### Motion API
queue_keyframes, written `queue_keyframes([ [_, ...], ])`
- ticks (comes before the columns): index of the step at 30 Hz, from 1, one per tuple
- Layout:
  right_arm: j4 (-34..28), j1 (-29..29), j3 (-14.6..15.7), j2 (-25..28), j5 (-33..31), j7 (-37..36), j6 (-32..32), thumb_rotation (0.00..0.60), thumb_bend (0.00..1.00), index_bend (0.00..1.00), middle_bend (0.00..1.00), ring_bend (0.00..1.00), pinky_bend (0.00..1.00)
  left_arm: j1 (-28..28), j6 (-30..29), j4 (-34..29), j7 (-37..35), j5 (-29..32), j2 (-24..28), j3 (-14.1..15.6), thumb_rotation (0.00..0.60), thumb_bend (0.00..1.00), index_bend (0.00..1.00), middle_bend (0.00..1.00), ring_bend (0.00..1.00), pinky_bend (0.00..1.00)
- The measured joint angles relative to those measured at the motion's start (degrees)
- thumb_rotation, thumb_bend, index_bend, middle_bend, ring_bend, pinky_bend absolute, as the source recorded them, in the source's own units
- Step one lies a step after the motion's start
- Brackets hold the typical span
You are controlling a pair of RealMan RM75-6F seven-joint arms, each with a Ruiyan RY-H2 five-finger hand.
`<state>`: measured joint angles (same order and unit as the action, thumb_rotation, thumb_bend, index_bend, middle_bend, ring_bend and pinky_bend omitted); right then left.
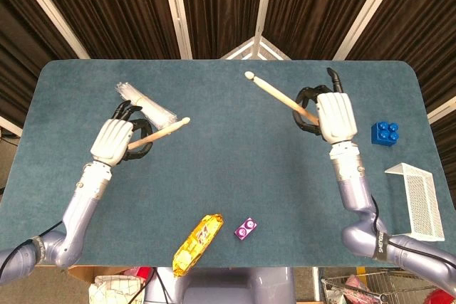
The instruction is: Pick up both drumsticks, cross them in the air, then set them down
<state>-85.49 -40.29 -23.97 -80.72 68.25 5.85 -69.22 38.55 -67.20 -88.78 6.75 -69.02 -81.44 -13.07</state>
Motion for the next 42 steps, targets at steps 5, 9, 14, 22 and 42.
queue_keyframes([
  [5, -1.6, -1.8, 0.0, -0.9, -1.1, 5.0, 0.9, 0.600, 0.48, 0.76, 0.70, 0.45, 0.00, 1.8, 1.1, -2.3, 5.2, 2.3, -0.9, -1.3, 0.600, 0.54, 0.62, 0.60, 0.16, 0.00],
  [9, -3.0, -3.2, 0.2, -1.9, -2.4, 9.3, 1.5, 0.600, 0.48, 0.76, 0.70, 0.45, 0.00, 3.4, 1.4, -5.2, 10.2, 4.9, -1.8, -2.7, 0.600, 0.54, 0.62, 0.60, 0.16, 0.00],
  [14, -3.6, -4.3, 1.6, -3.1, -0.5, 11.7, 1.1, 0.600, 0.48, 0.76, 0.70, 0.45, 0.00, 4.8, 1.1, -7.8, 13.2, 7.5, -2.8, -4.2, 0.600, 0.54, 0.62, 0.60, 0.16, 0.00],
  [22, -2.2, -4.6, 3.8, -4.3, 3.3, 11.6, -0.3, 0.600, 0.48, 0.76, 0.70, 0.45, 0.00, 5.4, 1.1, -8.9, 14.9, 10.1, -3.9, -4.5, 0.600, 0.53, 0.62, 0.60, 0.16, 0.00],
  [42, -6.5, -5.7, 4.9, -5.3, 3.6, 18.0, -0.6, 0.600, 0.48, 0.76, 0.71, 0.45, 0.00, 9.8, -1.4, -10.8, 23.3, 14.2, -9.9, -6.2, 0.600, 0.53, 0.62, 0.60, 0.16, 0.00],
])
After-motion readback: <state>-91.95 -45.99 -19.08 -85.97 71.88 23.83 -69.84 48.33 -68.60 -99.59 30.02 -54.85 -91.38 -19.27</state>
